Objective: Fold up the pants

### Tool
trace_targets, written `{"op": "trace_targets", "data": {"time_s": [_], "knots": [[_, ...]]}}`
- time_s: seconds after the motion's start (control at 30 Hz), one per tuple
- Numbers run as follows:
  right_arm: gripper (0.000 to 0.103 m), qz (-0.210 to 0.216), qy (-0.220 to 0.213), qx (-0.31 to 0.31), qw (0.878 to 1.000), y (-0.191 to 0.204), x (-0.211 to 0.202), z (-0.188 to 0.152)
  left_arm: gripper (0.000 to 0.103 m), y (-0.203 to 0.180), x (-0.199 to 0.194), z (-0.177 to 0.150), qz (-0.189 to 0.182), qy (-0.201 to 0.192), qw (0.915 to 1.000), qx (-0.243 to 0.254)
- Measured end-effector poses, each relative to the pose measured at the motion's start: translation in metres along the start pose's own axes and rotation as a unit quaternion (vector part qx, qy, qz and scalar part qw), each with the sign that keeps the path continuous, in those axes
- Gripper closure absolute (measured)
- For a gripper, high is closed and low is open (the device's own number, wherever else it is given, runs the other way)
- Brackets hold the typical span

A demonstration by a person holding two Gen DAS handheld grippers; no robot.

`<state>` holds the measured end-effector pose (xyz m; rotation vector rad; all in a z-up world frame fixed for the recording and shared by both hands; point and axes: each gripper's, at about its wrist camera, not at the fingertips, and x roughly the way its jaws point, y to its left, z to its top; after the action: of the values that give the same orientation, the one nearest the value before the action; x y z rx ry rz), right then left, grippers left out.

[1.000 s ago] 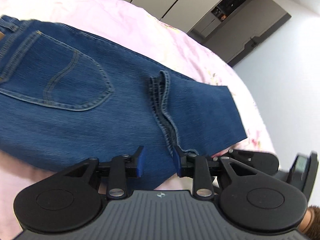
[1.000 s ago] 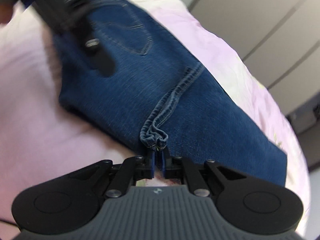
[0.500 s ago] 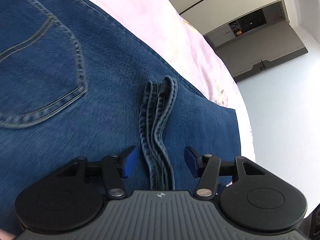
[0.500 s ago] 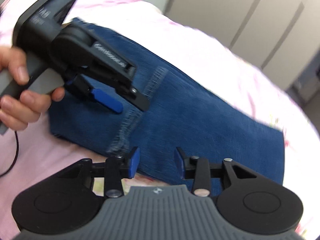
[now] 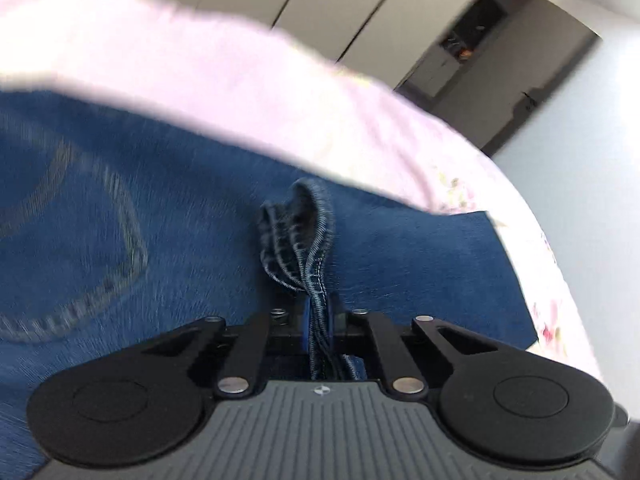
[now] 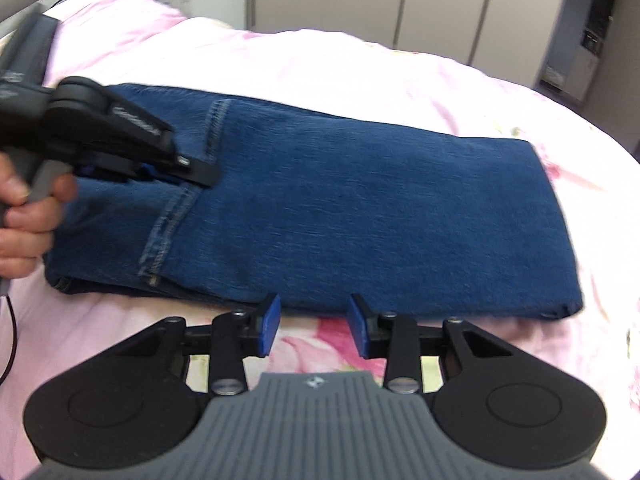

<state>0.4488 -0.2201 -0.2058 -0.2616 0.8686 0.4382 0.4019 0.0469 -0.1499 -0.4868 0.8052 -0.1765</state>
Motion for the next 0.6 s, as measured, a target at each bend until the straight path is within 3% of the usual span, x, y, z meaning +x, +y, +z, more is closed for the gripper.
{"op": "trace_targets", "data": {"time_s": [0.17, 0.37, 0.6], "knots": [[0.07, 0.003, -0.007, 0.027, 1.0, -0.013, -0.019, -0.007, 0.095, -0.043, -0.043, 0.022, 0.006, -0.035, 0.9953, 0.09], [0.07, 0.017, -0.016, 0.024, 0.999, -0.013, -0.043, -0.005, 0.096, -0.074, -0.093, 0.05, 0.011, -0.048, 0.9883, 0.144], [0.076, 0.055, -0.037, 0.009, 0.998, 0.003, -0.053, 0.001, 0.096, -0.062, -0.147, 0.106, 0.041, -0.053, 0.9839, 0.166]]}}
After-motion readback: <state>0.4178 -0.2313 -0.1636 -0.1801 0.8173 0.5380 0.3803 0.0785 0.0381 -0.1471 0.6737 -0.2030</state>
